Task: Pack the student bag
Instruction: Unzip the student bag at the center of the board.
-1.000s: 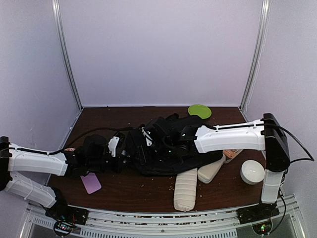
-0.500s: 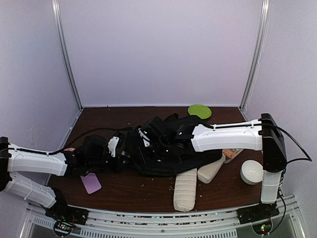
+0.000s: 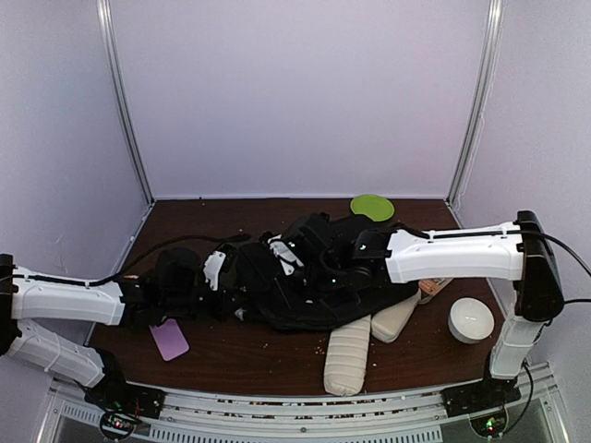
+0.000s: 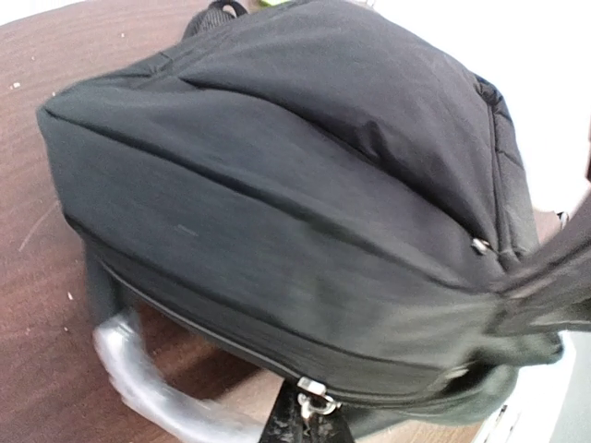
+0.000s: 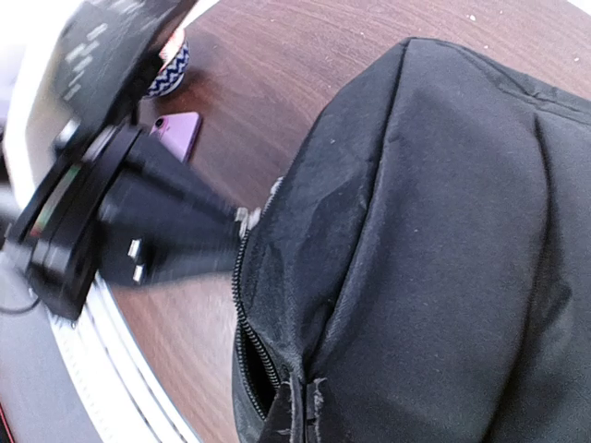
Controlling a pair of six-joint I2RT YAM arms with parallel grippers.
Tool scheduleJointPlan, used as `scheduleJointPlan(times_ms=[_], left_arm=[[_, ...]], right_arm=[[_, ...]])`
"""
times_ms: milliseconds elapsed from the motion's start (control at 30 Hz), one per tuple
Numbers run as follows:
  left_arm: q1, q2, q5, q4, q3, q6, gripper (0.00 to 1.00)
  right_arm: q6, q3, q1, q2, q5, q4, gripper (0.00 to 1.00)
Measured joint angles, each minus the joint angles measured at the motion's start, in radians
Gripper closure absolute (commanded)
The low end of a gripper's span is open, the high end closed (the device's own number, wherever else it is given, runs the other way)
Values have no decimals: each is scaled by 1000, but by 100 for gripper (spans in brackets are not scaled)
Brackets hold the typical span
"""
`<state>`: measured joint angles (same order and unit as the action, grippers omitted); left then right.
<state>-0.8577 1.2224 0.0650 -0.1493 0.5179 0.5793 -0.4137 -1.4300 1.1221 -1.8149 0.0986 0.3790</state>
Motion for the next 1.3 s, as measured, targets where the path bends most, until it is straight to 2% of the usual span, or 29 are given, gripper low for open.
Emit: scheduleJointPlan(times_ms=[233, 500, 767, 1000, 1300], left_arm=[[2, 23, -20, 27, 33, -10, 100], [31, 127, -24, 97, 111, -30, 100], [84, 165, 12, 98, 135, -43, 100], [119, 219, 50, 93, 147, -57, 100], [162, 365, 94, 69, 217, -58, 100]], right_arm=[[70, 153, 6, 161, -2, -8, 100], [129, 278, 7, 265, -6, -21, 100], [167, 388, 8, 385, -27, -48, 100], [203, 460, 11, 434, -29, -67, 100], [258, 504, 11, 486, -6, -68, 100]])
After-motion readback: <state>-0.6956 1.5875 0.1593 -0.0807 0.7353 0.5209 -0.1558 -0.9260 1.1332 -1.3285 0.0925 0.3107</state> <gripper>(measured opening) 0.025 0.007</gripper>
